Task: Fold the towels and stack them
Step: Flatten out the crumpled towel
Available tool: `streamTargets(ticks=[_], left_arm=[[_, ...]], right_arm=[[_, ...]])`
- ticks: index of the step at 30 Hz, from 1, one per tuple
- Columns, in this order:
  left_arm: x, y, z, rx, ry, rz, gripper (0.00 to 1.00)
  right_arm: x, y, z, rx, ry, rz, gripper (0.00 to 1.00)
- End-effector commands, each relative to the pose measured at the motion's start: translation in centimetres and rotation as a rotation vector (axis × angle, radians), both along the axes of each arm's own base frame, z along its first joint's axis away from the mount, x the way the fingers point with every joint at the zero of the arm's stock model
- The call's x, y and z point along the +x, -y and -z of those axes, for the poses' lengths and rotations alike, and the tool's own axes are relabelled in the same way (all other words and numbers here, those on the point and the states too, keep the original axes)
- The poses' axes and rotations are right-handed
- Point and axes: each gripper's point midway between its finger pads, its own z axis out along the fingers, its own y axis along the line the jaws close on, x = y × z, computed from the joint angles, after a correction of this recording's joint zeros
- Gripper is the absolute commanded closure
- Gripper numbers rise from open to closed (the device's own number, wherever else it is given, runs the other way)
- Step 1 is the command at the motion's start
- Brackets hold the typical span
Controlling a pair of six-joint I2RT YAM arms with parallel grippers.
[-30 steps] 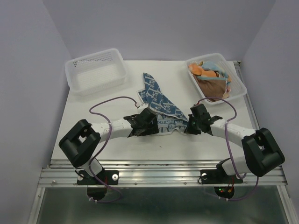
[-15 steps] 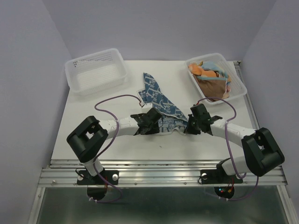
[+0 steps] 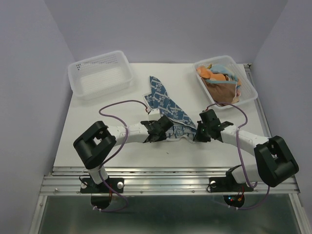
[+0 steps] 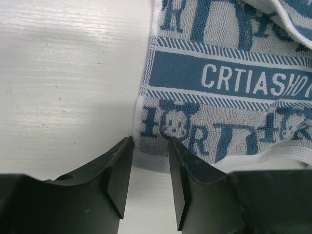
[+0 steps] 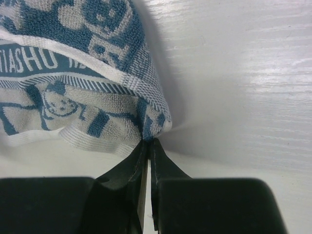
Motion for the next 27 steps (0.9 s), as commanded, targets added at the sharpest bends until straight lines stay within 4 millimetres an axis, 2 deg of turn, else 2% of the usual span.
streamTargets(ticks=[1,2,5,6,7,8,11,15,16,17,18,19,20,22,23,25,26,27], left_arm=[[-6.2,-5.7,5.7,0.219,-0.238,-0.003,0.54],[-6.5,-5.6,5.8,0.224,-0.241,0.005,0.55],[-7.1,-5.5,6.3,0.236,-0.253,0.016,0.67],[-7.1,-5.5,6.4,0.238,-0.255,0.015,0.75],[-7.0,-5.5,6.5,0.241,-0.254,0.012,0.94],[-6.9,-5.4,6.5,0.240,-0.251,0.009,1.00],[-6.0,-4.4,5.6,0.206,-0.213,0.013,1.00],[-4.4,-3.3,2.2,0.138,-0.095,0.011,1.00],[-4.0,-3.0,1.1,0.121,-0.061,0.014,1.00],[-3.3,-2.5,-1.4,0.082,0.011,0.028,1.00],[-3.0,-2.1,-2.7,0.061,0.045,0.050,1.00],[-2.6,-1.4,-4.3,0.022,0.087,0.078,1.00],[-2.2,-1.0,-7.1,-0.031,0.146,0.105,1.00],[-1.6,0.1,-10.6,-0.123,0.229,0.136,1.00],[-1.6,0.1,-13.6,-0.192,0.285,0.147,1.00],[-1.3,0.3,-17.2,-0.267,0.374,0.165,1.00],[-1.4,-0.1,-20.2,-0.326,0.438,0.172,1.00],[-1.3,-0.3,-22.0,-0.357,0.480,0.173,1.00]], right_arm=[[-1.1,0.7,0.4,-0.026,-0.016,-0.010,0.91],[-1.2,0.6,0.3,-0.016,-0.016,-0.013,0.91],[-1.5,0.5,0.4,-0.006,-0.014,-0.021,0.91],[-1.5,0.4,0.3,0.001,-0.012,-0.021,0.91],[-1.5,0.4,0.4,0.004,-0.010,-0.023,0.91],[-1.6,0.3,0.3,0.012,-0.011,-0.031,0.91],[-1.8,-0.2,0.0,0.033,-0.002,-0.067,0.91],[-1.5,-0.9,-1.4,0.066,0.046,-0.130,0.97],[-1.1,-1.2,-2.5,0.082,0.084,-0.140,0.98],[-1.0,-1.4,-3.2,0.094,0.102,-0.162,0.99],[-0.9,-1.7,-4.0,0.110,0.122,-0.176,0.99],[-0.5,-2.3,-6.0,0.139,0.172,-0.193,0.99],[-0.4,-2.8,-7.1,0.172,0.192,-0.213,0.99],[-0.2,-3.7,-9.6,0.224,0.248,-0.243,0.99],[0.1,-4.3,-12.3,0.271,0.309,-0.264,0.99],[0.0,-4.9,-14.9,0.314,0.351,-0.283,0.99],[0.2,-5.3,-17.7,0.356,0.409,-0.288,0.99],[0.4,-5.5,-19.0,0.371,0.434,-0.286,0.99]])
